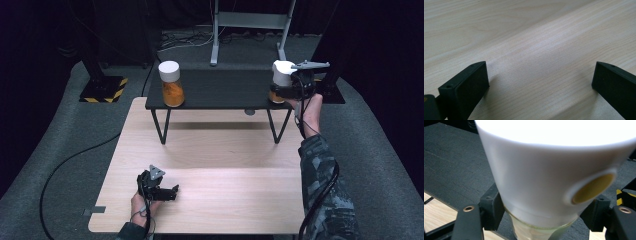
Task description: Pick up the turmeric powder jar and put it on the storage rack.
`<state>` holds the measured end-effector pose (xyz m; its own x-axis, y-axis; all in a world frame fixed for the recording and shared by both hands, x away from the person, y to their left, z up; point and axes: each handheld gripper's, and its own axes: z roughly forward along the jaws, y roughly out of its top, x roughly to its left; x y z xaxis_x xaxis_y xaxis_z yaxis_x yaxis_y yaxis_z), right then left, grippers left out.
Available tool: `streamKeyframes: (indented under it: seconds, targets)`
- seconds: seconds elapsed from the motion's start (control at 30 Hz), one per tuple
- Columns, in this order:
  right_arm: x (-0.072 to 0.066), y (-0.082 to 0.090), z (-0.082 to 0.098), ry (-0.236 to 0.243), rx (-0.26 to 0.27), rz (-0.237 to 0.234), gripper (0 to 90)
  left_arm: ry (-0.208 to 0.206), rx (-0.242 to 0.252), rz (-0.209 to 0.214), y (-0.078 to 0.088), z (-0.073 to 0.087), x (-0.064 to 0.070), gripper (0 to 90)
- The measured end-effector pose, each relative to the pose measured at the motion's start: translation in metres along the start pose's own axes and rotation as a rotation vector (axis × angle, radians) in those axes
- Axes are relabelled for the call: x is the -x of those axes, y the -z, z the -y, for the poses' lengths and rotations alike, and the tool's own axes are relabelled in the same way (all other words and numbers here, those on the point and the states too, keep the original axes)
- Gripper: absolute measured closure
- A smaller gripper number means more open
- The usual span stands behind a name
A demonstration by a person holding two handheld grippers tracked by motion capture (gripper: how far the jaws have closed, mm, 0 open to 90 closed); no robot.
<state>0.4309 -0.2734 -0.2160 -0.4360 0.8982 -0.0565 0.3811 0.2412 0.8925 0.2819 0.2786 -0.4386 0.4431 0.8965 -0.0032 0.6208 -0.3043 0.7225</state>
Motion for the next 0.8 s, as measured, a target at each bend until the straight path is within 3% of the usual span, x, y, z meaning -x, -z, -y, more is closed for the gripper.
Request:
streamKeyframes:
  seconds: [0.57,0.8]
  targets:
    - [-0.001,-0.0052,0.0023,0.007,-0.002,-0.007,29.4,0.0,0.0,0.0,0.0,0.0001,0.0,0.1]
    - [0.0045,-0.0068,0.0034,-0.016,0.001,-0.021,29.4,0.0,0.0,0.0,0.0,0.0001,0.0001,0.1]
